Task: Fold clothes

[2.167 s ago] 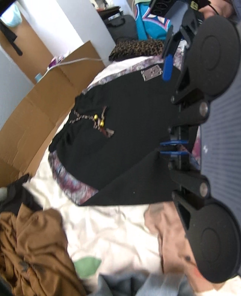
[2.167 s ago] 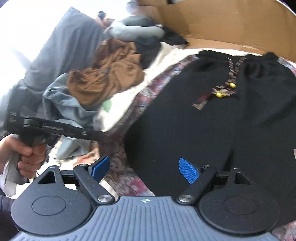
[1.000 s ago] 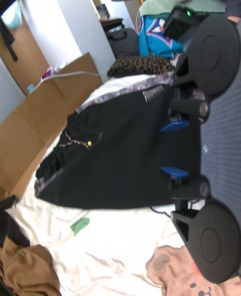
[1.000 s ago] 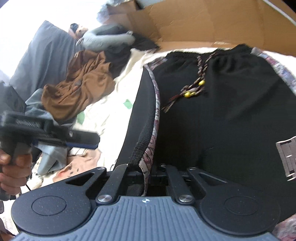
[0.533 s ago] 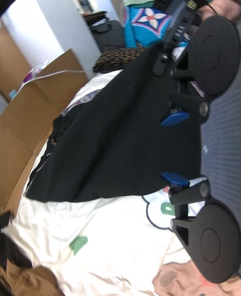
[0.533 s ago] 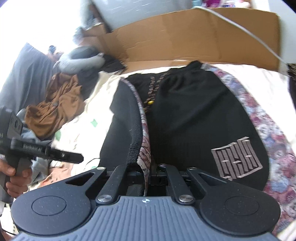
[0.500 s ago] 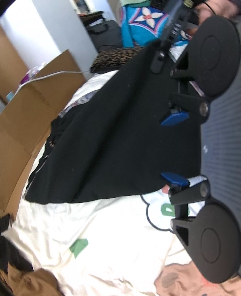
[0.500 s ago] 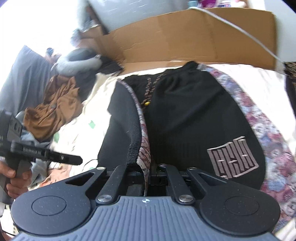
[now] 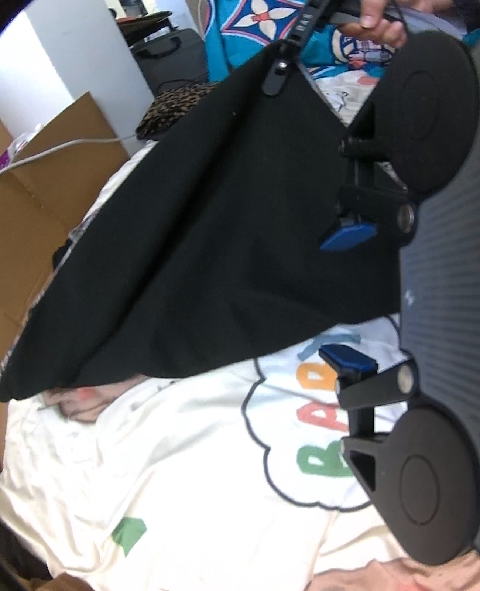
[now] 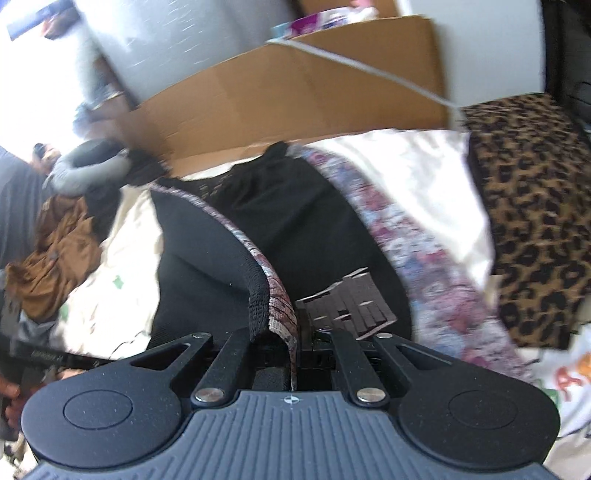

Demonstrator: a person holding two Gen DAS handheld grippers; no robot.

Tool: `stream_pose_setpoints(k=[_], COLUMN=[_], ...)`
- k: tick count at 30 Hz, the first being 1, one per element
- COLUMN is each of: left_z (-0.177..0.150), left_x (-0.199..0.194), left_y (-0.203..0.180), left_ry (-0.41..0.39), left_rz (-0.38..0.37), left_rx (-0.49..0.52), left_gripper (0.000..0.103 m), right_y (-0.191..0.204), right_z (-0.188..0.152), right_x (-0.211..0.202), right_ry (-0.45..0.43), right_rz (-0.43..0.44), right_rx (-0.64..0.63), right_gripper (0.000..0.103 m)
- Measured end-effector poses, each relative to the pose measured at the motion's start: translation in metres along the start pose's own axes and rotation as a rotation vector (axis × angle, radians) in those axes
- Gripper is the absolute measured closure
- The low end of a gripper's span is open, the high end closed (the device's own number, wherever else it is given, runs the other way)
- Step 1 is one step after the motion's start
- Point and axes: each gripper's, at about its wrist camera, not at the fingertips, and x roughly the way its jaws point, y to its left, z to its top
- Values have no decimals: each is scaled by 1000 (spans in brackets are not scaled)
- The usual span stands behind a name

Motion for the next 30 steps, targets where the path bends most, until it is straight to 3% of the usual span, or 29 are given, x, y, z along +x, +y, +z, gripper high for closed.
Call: stream_pose_setpoints(k=[12, 30], left_z=[-12, -39], left_x=[24, 52], left_y=[-22, -32], left_ry=[88, 199], left_rz=[-14, -121], left_rx=[69, 43], left_gripper=[44, 44], right_y=[-60, -113], right_z=[-20, -37], right_x=[6, 9], right_ry=[-54, 13], right_rz=[-129, -213], right_rx=[138, 245], right_gripper=[102, 102])
